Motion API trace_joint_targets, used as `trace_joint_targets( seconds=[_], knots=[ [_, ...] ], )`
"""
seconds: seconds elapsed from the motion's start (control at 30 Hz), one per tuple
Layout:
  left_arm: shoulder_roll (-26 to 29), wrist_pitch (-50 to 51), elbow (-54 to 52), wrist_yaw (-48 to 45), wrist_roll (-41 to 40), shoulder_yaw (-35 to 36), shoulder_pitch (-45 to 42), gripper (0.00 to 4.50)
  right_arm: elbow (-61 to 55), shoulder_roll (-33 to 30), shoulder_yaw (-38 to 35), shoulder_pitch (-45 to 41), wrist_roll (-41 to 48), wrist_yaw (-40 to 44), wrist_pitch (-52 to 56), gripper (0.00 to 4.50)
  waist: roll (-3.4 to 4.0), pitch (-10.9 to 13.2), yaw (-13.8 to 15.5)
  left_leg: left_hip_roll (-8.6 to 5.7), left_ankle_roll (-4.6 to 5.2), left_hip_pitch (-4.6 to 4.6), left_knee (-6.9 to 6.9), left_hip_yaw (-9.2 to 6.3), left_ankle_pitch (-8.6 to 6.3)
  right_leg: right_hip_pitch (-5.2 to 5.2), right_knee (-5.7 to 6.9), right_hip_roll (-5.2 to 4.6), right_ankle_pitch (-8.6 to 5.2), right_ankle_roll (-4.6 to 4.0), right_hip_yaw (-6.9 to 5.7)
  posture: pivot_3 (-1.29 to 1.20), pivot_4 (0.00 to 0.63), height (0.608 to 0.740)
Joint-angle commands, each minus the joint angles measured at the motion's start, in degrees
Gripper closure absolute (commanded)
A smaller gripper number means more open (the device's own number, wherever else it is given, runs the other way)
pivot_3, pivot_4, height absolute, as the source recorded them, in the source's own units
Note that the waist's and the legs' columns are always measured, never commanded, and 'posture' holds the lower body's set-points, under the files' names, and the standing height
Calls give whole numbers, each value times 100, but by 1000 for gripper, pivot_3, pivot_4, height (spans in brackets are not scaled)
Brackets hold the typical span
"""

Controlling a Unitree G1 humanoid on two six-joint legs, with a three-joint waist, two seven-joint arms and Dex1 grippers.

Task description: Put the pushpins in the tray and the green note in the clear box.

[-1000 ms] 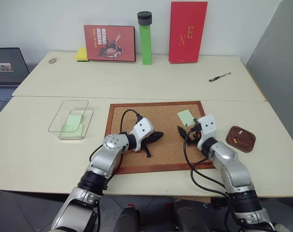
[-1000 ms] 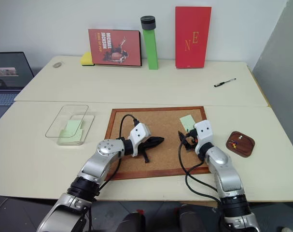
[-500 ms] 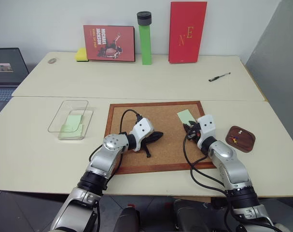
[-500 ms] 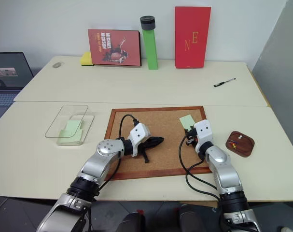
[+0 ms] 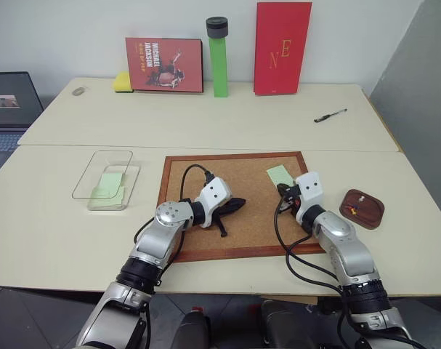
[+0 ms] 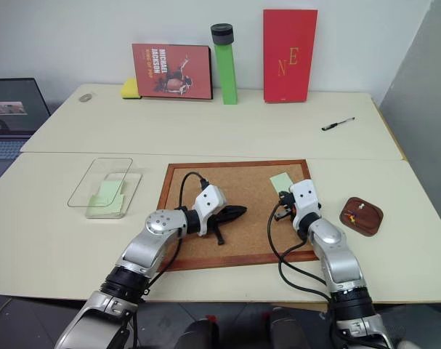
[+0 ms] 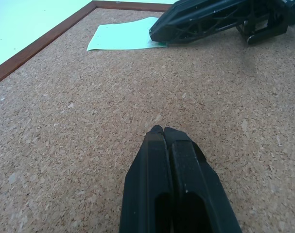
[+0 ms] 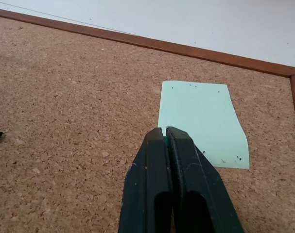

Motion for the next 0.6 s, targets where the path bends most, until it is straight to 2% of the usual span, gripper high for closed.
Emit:
trace_joint_targets(
  seconds=[0.03, 0.47, 0.6],
  knots=[
    [45, 122, 104, 97, 140, -28, 89, 4500, -766, -2, -53, -437, 81, 29, -110, 4471, 1, 0, -10, 0, 0, 0, 0, 1, 0, -1, 1, 0, 0, 0, 1, 0, 150, 740],
    [-311, 843, -682, 375, -238, 176, -33, 4500, -1381, -138, 195, -537, -34, 186, 93, 4471, -1, 1, 3, 0, 0, -4, 2, -3, 0, 0, 1, 0, 0, 0, -3, 0, 150, 740],
    [-318, 782, -881, 346, -274, 199, -143, 3820, -1476, -174, 201, -560, -17, 209, 162, 4500, -1, 1, 12, 0, 0, -12, -1, -3, 0, -7, -1, 0, 0, 0, -3, 0, 150, 740]
  ],
)
